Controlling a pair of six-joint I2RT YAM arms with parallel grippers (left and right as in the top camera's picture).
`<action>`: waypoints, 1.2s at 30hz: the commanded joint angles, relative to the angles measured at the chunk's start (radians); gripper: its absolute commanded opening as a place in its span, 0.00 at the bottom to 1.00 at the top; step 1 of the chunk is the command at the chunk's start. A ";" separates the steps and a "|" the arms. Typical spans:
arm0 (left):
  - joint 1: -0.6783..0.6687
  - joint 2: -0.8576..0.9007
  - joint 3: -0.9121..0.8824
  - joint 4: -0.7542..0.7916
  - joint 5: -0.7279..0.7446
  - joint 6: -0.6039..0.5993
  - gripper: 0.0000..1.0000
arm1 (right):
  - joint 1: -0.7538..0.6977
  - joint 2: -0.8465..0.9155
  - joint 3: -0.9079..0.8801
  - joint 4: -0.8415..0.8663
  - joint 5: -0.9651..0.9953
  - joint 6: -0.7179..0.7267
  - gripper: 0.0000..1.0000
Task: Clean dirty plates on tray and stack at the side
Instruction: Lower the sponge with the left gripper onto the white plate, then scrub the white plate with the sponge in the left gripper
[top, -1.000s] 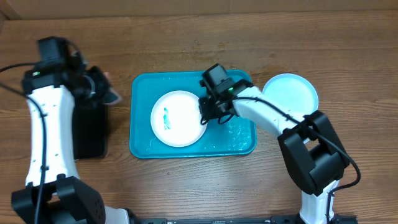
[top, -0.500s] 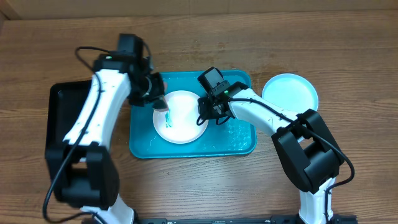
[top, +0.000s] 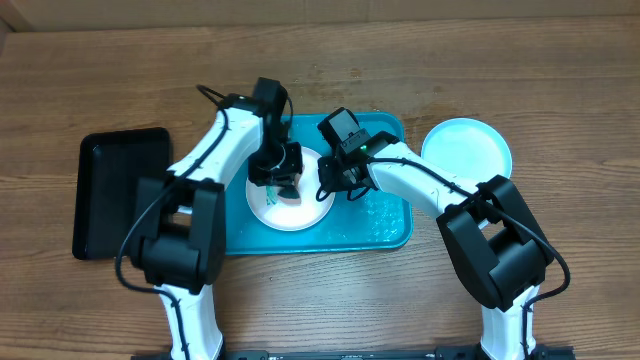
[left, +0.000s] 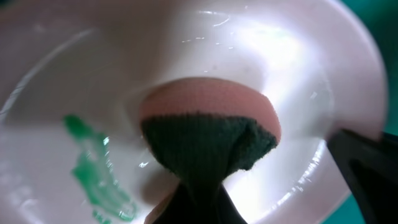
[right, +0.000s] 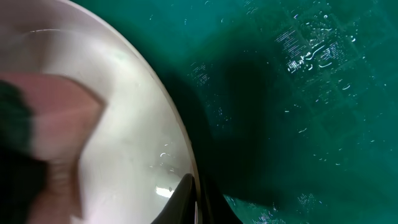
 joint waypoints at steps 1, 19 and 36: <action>-0.007 0.057 -0.005 0.010 -0.039 0.046 0.04 | -0.004 0.026 -0.003 -0.003 0.029 0.001 0.05; 0.004 0.099 0.070 -0.122 -0.722 -0.046 0.04 | -0.004 0.026 -0.003 -0.006 0.047 0.000 0.05; -0.024 0.101 0.081 0.029 0.080 0.180 0.04 | -0.004 0.026 -0.003 -0.006 0.047 0.000 0.05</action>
